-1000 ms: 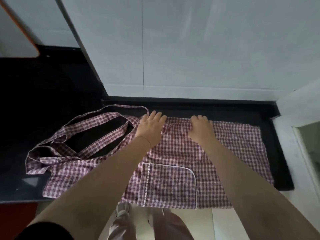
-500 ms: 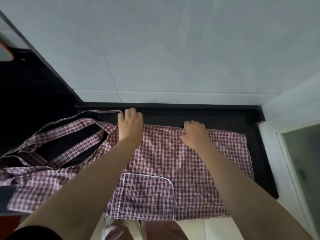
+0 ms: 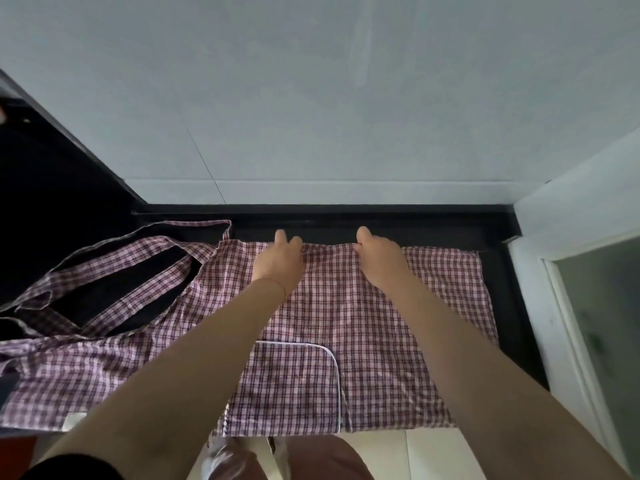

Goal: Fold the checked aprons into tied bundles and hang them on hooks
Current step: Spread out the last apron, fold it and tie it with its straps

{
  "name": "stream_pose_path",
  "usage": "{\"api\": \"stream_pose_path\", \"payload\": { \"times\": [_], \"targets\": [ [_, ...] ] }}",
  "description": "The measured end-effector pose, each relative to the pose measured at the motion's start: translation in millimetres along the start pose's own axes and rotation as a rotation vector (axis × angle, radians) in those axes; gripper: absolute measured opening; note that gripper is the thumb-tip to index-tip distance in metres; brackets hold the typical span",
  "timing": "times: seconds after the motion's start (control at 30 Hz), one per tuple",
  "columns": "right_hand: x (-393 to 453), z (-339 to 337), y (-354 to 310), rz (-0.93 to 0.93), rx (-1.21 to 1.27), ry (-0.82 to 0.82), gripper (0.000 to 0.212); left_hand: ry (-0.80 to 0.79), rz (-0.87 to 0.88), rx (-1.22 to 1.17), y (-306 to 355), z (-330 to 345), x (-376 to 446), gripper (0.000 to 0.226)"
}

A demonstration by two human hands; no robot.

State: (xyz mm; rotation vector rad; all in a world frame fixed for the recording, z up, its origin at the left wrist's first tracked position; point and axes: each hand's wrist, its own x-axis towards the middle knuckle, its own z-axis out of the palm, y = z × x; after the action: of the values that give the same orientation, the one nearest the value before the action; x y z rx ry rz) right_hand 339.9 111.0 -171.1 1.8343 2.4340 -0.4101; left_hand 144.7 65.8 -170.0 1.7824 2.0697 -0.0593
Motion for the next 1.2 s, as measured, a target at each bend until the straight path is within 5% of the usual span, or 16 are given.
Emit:
{"api": "stream_pose_path", "payload": {
  "times": [0.17,0.3,0.43,0.57,0.7,0.77,0.87,0.97,1.03,1.2],
  "targets": [
    [1,7,-2,-0.055,-0.077,-0.012,0.014,0.097,-0.096,0.010,1,-7,14,0.013],
    [-2,10,3,-0.013,-0.066,-0.035,0.026,0.089,-0.170,-0.027,15,-1,13,0.034],
    [-8,7,16,0.082,-0.187,-0.046,0.052,0.250,0.176,0.154,20,12,-9,0.038],
    [-6,-6,30,0.189,-0.268,-0.141,0.058,-0.065,0.359,0.260,16,36,-29,0.077],
    [7,-31,39,0.239,-0.412,-0.260,0.020,-0.159,0.304,0.346,18,47,-21,0.103],
    [11,-38,42,0.314,-0.406,-0.193,0.010,-0.181,0.305,0.360,23,40,-10,0.107],
    [9,-32,39,0.398,-0.249,0.047,0.029,-0.172,0.258,0.321,27,24,7,0.100],
    [-6,-10,24,0.239,-0.094,0.282,0.051,0.101,0.200,0.184,29,20,-4,0.063],
    [-22,14,7,0.040,0.015,0.275,0.046,0.214,0.193,0.117,24,35,-24,0.047],
    [-51,61,4,-0.099,-0.002,0.034,0.058,0.041,0.076,0.099,-9,61,-38,0.068]
  ]
}}
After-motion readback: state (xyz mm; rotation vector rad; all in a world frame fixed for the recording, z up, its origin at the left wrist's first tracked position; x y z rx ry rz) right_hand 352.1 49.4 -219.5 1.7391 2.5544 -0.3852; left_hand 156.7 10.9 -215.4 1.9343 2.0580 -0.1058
